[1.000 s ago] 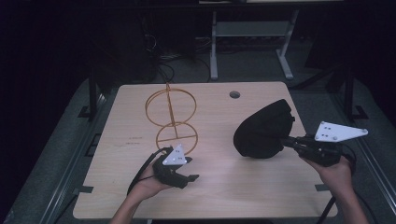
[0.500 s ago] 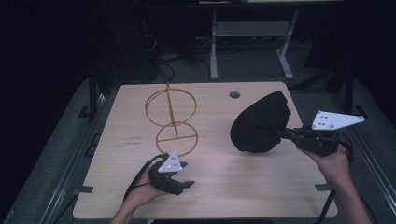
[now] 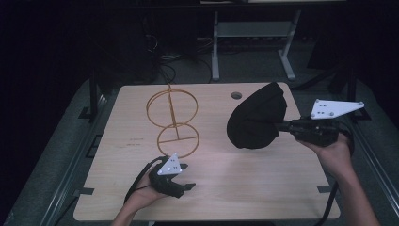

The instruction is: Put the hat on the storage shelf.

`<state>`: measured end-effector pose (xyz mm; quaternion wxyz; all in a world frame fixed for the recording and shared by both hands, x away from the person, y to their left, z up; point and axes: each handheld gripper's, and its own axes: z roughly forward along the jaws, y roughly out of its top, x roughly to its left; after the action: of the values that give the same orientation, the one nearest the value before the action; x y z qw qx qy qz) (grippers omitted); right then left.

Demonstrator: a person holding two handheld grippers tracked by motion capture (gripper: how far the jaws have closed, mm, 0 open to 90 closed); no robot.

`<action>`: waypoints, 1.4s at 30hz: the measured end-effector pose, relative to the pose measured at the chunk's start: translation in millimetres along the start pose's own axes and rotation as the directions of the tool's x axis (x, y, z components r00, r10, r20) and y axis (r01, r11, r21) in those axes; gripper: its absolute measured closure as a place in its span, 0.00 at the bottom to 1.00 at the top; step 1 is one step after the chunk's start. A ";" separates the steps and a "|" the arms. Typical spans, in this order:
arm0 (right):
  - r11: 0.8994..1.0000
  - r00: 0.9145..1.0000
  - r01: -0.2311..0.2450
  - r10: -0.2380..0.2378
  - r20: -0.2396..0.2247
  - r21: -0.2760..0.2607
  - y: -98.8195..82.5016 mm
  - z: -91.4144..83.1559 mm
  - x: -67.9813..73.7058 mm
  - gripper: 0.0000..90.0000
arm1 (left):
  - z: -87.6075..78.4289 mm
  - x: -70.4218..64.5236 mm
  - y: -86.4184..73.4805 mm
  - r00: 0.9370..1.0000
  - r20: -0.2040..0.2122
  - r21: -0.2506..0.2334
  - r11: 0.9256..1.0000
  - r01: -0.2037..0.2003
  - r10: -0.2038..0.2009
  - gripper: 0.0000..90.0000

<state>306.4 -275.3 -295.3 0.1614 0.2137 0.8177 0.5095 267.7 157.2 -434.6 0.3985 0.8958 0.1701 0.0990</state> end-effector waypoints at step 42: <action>0.992 0.977 0.123 -0.125 -0.172 -0.025 101.4 66.5 3.9 0.97 | 0.7 6.6 -9.8 1.000 -0.023 0.050 0.999 -0.006 0.008 0.32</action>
<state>353.9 -183.0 -232.5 0.1226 0.1159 0.8369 0.5207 271.8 165.4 -442.0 0.3737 0.9048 0.1741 0.1066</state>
